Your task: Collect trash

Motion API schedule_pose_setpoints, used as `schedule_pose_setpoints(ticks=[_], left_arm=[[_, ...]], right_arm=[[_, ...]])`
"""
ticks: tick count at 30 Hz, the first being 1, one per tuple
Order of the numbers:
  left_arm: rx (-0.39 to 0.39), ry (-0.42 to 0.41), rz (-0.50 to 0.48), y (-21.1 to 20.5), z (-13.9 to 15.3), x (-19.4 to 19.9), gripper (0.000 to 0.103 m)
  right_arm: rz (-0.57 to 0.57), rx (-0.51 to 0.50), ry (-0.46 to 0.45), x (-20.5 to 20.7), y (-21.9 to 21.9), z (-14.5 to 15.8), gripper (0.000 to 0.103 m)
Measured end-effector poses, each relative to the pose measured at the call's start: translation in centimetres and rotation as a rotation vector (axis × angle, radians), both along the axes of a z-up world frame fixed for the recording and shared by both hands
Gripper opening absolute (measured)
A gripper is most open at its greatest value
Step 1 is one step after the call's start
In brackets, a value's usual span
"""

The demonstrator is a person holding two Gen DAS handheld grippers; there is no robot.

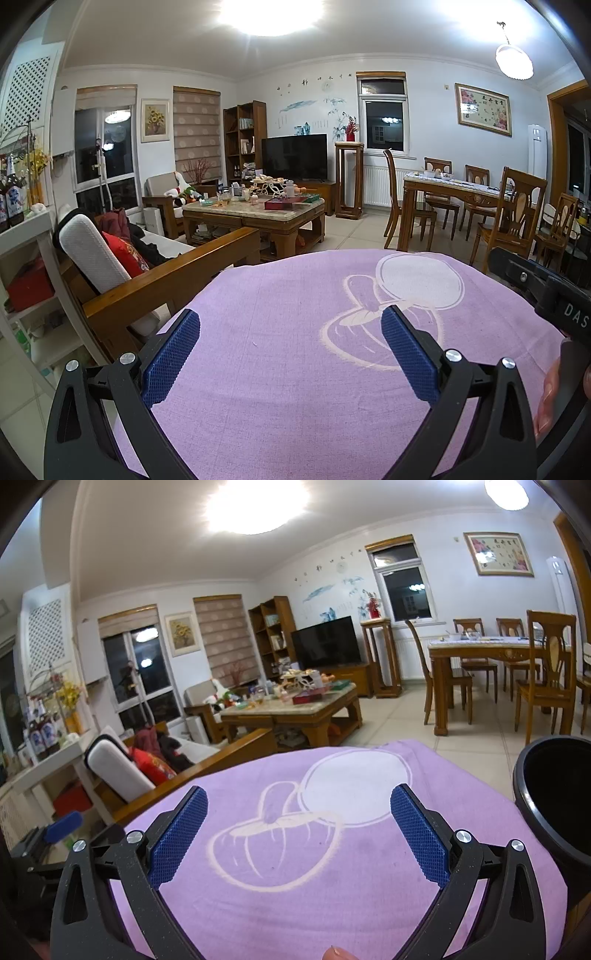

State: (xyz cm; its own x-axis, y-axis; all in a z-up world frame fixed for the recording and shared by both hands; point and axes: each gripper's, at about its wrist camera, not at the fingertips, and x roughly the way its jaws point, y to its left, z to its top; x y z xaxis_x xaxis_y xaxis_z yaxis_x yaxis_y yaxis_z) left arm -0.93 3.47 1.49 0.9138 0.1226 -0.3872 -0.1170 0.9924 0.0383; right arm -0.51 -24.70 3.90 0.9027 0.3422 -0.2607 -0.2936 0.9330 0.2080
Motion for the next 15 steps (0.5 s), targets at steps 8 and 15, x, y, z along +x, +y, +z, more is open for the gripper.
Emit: schedule_pose_setpoints(ticks=[8, 15], left_arm=[[0.002, -0.001, -0.002, -0.03, 0.02, 0.01, 0.098], [0.000, 0.000, -0.001, -0.08, -0.01, -0.02, 0.098]], right_arm=[[-0.007, 0.017, 0.010, -0.39, -0.02, -0.23, 0.098], [-0.009, 0.017, 0.012, -0.31, -0.05, -0.07, 0.098]])
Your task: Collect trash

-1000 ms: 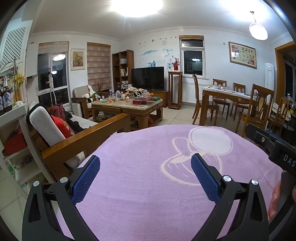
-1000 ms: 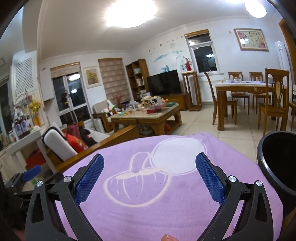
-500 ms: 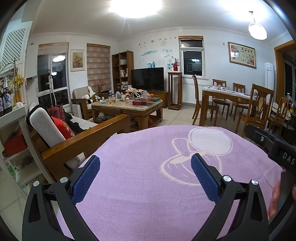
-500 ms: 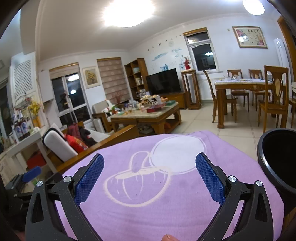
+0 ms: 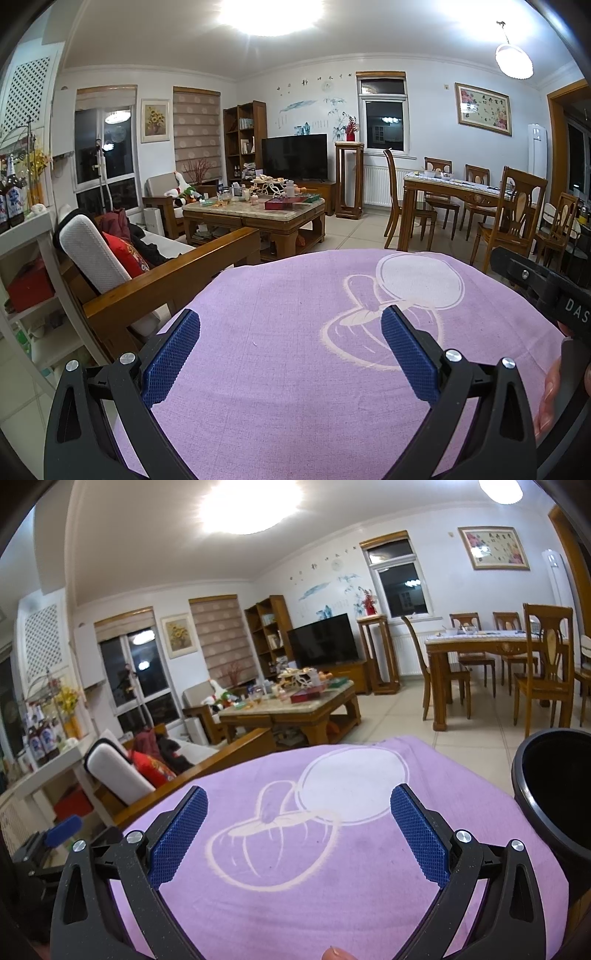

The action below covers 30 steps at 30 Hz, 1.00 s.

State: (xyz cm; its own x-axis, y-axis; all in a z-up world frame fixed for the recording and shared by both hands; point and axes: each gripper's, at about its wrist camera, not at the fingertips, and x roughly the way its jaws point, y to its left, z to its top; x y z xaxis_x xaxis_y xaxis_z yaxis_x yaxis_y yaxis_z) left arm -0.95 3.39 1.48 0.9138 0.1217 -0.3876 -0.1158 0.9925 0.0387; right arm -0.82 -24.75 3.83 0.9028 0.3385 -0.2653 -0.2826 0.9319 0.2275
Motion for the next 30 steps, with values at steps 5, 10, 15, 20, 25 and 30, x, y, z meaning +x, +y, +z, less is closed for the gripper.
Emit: schedule_pose_setpoints(ticks=[5, 10, 15, 20, 25, 30], left_arm=[[0.001, 0.000, 0.000, -0.1, 0.0, -0.1, 0.098], [0.000, 0.001, -0.006, -0.1, 0.2, 0.1, 0.098], [0.000, 0.003, -0.010, -0.1, 0.3, 0.4, 0.098], [0.008, -0.002, -0.026, -0.2, 0.4, 0.6, 0.098], [0.010, 0.001, -0.046, 0.0, 0.4, 0.9, 0.098], [0.006, 0.002, -0.053, 0.2, 0.4, 1.0, 0.098]], right_arm=[[0.000, 0.001, 0.001, 0.1, -0.1, 0.1, 0.098], [0.000, 0.001, 0.004, 0.4, -0.3, 0.3, 0.098], [-0.006, 0.007, 0.009, -0.3, 0.1, -0.1, 0.098], [-0.006, 0.006, 0.009, -0.5, 0.1, -0.1, 0.098], [-0.007, 0.007, 0.010, -0.4, 0.0, -0.1, 0.098], [-0.006, 0.007, 0.010, -0.1, -0.2, 0.0, 0.098]])
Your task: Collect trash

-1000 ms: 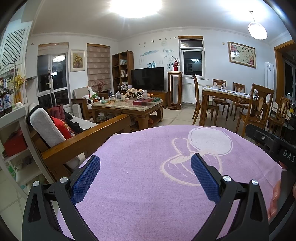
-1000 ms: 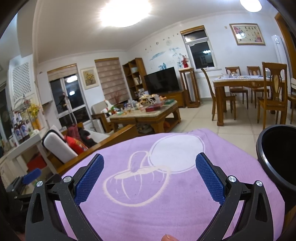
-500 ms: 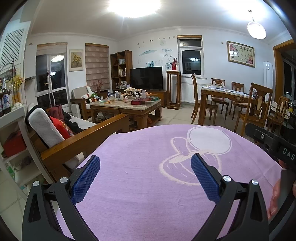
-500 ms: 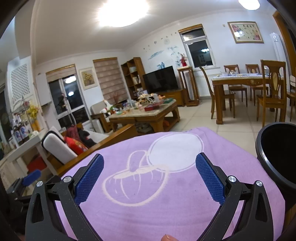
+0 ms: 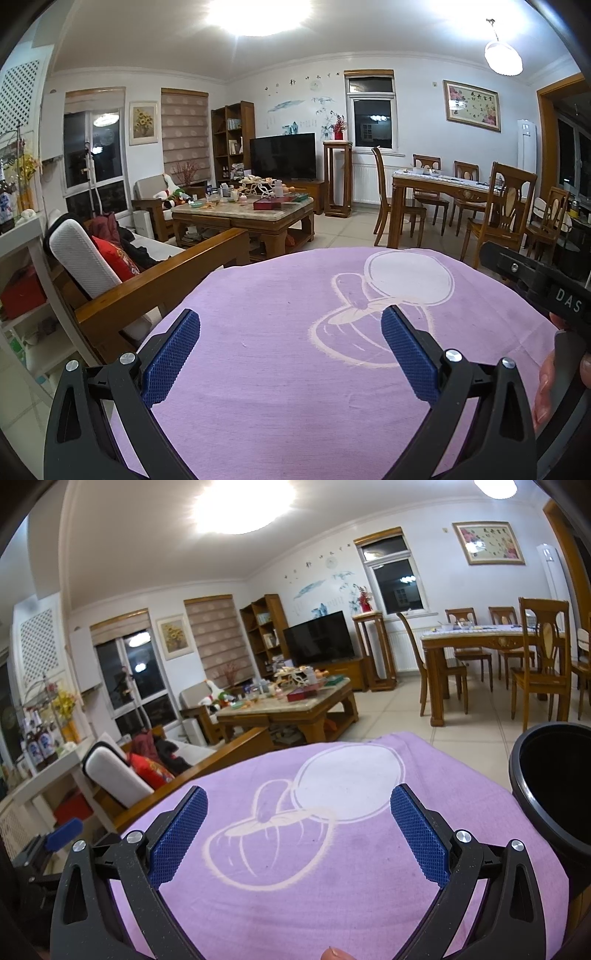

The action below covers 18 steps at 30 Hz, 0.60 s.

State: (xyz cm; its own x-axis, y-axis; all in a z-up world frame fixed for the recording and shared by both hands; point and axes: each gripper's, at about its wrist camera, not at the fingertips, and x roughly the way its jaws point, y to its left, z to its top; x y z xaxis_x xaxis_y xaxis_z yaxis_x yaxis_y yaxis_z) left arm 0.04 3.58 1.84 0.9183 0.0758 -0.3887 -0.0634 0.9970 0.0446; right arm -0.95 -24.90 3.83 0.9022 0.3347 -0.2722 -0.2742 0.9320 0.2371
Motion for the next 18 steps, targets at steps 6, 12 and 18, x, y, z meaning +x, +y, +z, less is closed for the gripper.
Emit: schedule_pose_setpoints(ticks=[6, 12, 18], left_arm=[[-0.007, -0.004, -0.026, 0.29, -0.17, -0.19, 0.098], [-0.010, 0.000, -0.017, 0.52, -0.18, -0.12, 0.098], [-0.004, 0.003, -0.006, 0.48, -0.03, -0.04, 0.098]], right_arm=[[-0.001, -0.002, 0.005, -0.52, 0.30, -0.23, 0.098], [-0.002, 0.000, 0.004, -0.06, 0.05, -0.03, 0.098], [-0.004, 0.001, 0.004, -0.18, 0.04, -0.12, 0.098]])
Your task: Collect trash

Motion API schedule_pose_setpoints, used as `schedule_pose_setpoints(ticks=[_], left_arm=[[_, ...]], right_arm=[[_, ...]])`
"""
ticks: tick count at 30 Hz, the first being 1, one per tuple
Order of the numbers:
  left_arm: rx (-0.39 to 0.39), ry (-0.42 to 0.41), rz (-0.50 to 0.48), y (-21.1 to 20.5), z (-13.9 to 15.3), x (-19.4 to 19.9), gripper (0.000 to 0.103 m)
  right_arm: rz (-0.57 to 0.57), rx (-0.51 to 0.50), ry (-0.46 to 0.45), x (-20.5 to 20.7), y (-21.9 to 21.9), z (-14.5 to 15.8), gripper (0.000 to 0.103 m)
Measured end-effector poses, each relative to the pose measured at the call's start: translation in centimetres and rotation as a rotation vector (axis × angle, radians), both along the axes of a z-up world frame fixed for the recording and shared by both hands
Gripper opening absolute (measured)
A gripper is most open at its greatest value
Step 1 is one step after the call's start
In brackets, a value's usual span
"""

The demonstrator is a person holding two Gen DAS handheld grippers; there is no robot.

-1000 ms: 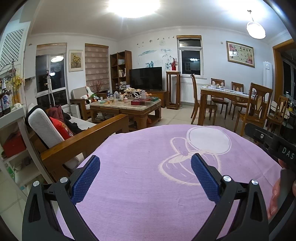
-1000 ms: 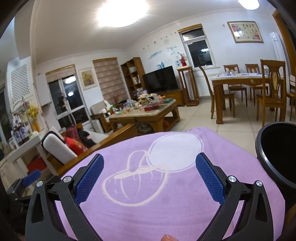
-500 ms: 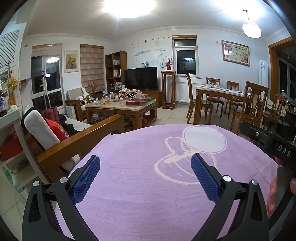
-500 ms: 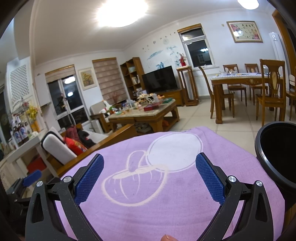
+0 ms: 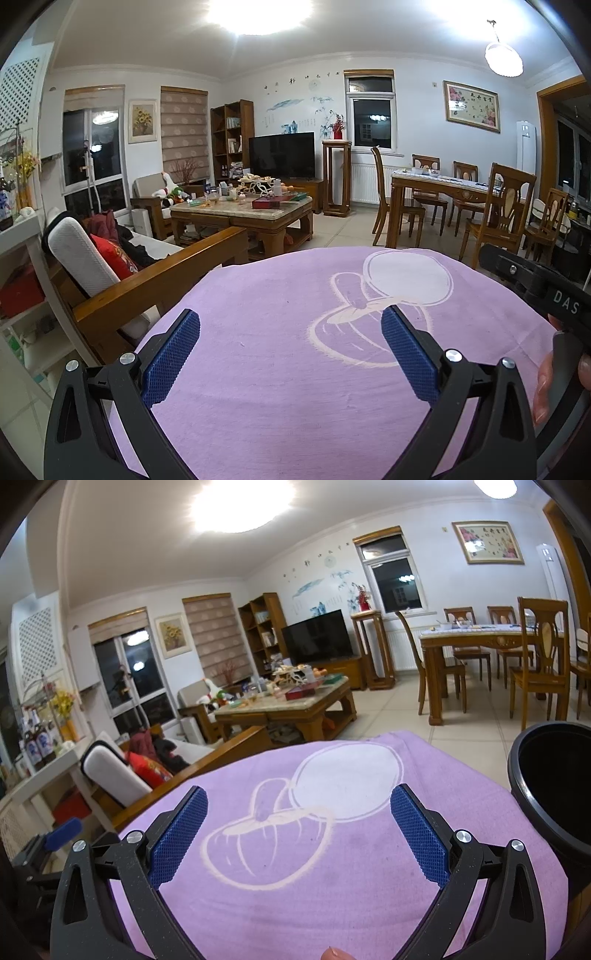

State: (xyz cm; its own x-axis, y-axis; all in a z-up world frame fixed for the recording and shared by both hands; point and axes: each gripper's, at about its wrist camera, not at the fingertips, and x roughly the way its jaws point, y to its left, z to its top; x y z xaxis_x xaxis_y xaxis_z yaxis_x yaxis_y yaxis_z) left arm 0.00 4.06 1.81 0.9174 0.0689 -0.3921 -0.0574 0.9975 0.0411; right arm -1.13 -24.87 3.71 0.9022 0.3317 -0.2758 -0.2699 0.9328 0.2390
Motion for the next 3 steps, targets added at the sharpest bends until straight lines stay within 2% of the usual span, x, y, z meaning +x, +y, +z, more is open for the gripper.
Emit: schedule_pose_setpoints(ticks=[3], left_arm=[[-0.004, 0.001, 0.001, 0.06, 0.00, 0.02, 0.098]], right_arm=[[0.000, 0.000, 0.001, 0.13, -0.06, 0.06, 0.098]])
